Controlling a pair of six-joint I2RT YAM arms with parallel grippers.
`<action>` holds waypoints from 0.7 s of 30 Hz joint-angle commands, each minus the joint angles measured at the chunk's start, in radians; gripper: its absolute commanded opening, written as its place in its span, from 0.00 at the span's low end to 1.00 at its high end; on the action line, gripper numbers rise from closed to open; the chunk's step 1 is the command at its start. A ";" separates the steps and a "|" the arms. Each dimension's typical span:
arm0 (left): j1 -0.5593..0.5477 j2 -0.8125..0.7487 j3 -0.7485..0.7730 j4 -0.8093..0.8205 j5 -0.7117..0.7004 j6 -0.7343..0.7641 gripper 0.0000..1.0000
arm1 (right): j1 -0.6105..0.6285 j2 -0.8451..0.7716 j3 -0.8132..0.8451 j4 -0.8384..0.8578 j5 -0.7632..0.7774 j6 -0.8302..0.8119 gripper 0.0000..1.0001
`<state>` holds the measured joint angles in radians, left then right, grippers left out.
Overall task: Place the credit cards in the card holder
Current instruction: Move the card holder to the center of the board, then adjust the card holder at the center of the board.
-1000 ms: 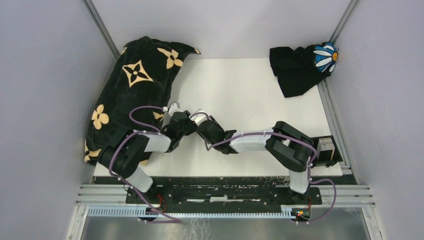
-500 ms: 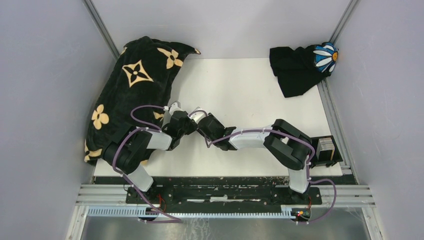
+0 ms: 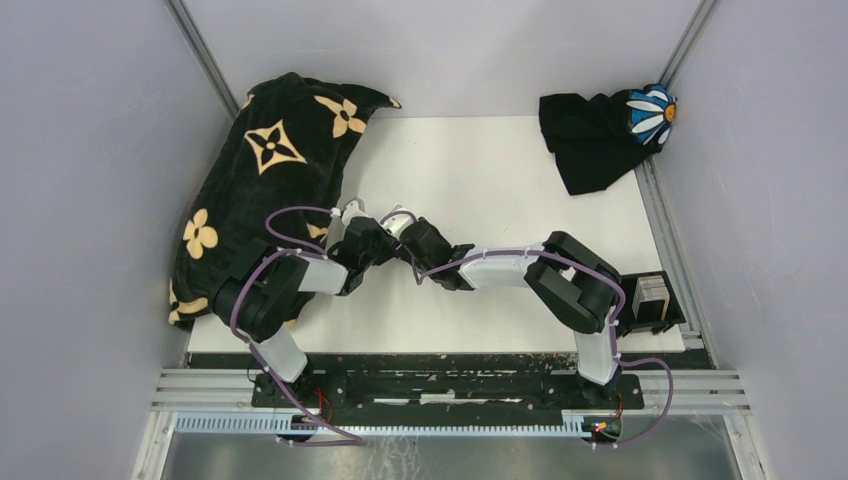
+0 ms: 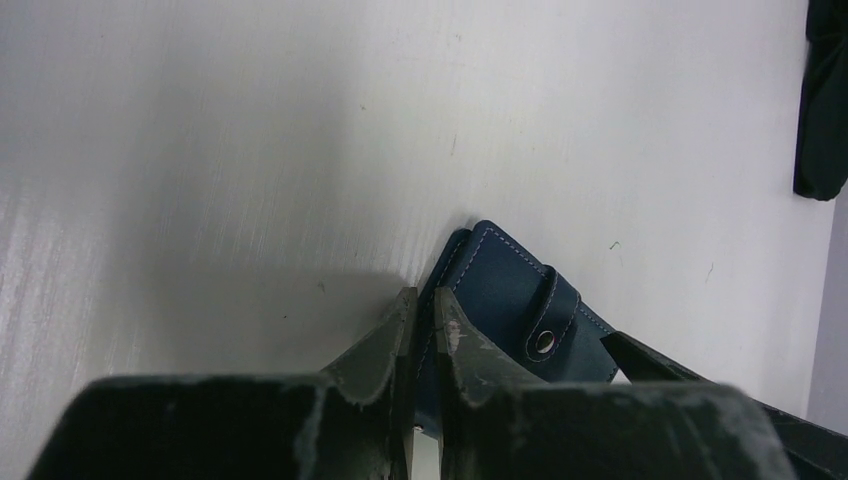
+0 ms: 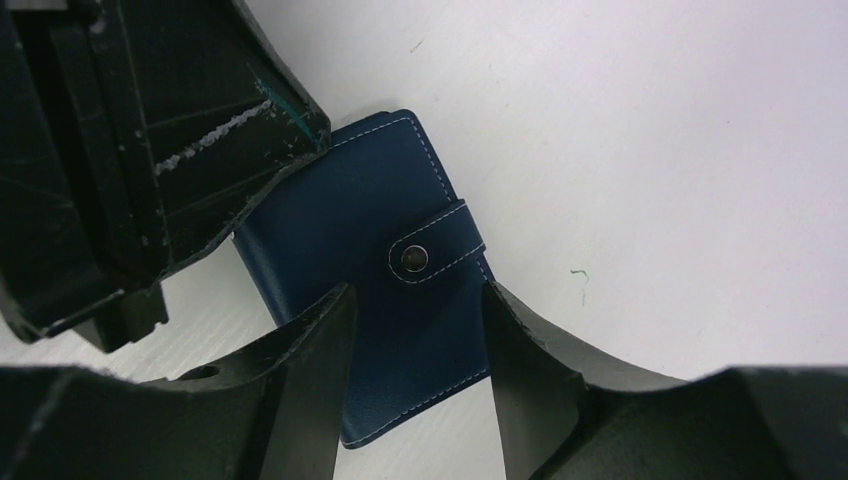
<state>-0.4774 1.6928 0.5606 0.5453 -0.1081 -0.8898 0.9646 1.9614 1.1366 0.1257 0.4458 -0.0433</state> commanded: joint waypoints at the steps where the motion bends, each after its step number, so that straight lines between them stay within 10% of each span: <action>1: -0.006 0.055 -0.009 -0.190 -0.012 0.044 0.16 | -0.023 0.045 0.030 0.000 -0.021 -0.049 0.56; 21: 0.002 0.119 0.043 -0.239 -0.060 0.084 0.15 | -0.092 0.129 0.110 -0.032 -0.123 -0.156 0.47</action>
<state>-0.4770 1.7451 0.6258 0.5243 -0.1474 -0.8883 0.8944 2.0350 1.2163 0.1581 0.3965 -0.1822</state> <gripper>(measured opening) 0.156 0.509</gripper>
